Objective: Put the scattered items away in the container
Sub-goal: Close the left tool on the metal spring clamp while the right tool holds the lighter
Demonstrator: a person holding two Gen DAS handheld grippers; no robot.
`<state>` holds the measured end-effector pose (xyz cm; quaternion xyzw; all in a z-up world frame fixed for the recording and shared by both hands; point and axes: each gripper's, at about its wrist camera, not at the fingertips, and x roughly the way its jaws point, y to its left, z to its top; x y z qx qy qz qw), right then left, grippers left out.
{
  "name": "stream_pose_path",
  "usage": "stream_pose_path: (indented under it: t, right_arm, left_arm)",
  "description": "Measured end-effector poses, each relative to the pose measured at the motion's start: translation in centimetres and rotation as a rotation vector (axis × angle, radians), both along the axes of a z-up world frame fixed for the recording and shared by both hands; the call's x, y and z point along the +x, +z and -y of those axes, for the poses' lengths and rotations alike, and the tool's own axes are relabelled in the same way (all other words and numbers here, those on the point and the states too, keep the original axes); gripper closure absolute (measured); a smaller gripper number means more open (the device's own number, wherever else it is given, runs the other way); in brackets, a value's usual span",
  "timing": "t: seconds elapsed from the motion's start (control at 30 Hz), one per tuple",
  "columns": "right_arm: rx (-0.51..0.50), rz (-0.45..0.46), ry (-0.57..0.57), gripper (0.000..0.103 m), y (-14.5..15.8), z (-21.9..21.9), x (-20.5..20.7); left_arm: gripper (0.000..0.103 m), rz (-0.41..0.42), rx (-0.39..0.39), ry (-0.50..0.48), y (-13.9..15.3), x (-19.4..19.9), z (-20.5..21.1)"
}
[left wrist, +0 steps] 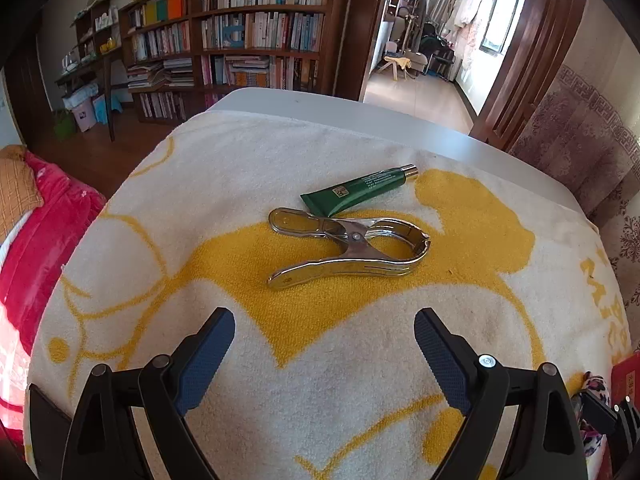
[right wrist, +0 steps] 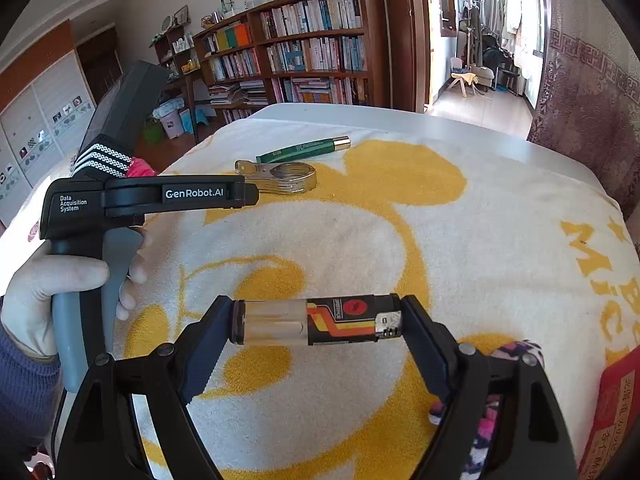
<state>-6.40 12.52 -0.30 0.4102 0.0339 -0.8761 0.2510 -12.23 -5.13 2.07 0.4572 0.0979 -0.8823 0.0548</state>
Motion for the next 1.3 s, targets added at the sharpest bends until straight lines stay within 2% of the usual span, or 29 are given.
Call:
stream_pose_path:
  t: [0.13, 0.23, 0.43, 0.63, 0.7, 0.87, 0.93, 0.97, 1.17, 1.3]
  right_arm:
    - [-0.035, 0.020, -0.022, 0.017, -0.2, -1.1, -0.4]
    - [-0.044, 0.033, -0.034, 0.017, -0.5, -1.6, -0.7]
    - [-0.058, 0.048, -0.054, 0.017, -0.9, -2.4, -1.3]
    - [-0.061, 0.057, -0.064, 0.017, -1.2, -2.6, -1.5]
    - [-0.058, 0.059, -0.063, 0.017, -1.3, -2.5, -1.5]
    - [-0.051, 0.066, -0.068, 0.017, -1.7, -2.5, -1.6]
    - [-0.049, 0.068, -0.074, 0.017, -1.8, -2.6, -1.6]
    - [-0.052, 0.068, -0.076, 0.017, -1.8, -2.7, -1.6]
    - [-0.066, 0.059, -0.092, 0.017, -1.6, -3.1, -1.6]
    - [-0.075, 0.044, -0.100, 0.017, -1.0, -3.2, -1.5]
  left_arm:
    - [0.010, -0.052, 0.002, -0.002, 0.6, -1.5, -1.1]
    - [0.010, -0.057, -0.007, -0.005, 0.6, -3.0, -1.9]
    - [0.010, -0.015, -0.034, -0.004, -0.7, -5.3, -3.3]
    - [0.010, 0.037, -0.133, -0.011, -2.6, -7.1, -4.3]
    - [0.003, 0.045, -0.133, -0.018, -2.9, -7.5, -4.3]
    - [0.003, 0.055, -0.125, -0.044, -2.8, -7.8, -4.1]
    - [0.011, 0.045, -0.131, -0.060, -2.6, -7.5, -4.2]
    - [0.022, 0.039, -0.129, -0.069, -2.4, -7.3, -4.2]
    - [0.033, 0.004, -0.135, -0.099, -1.3, -5.3, -4.6]
    - [0.035, -0.024, -0.113, -0.096, -0.5, -3.5, -4.5]
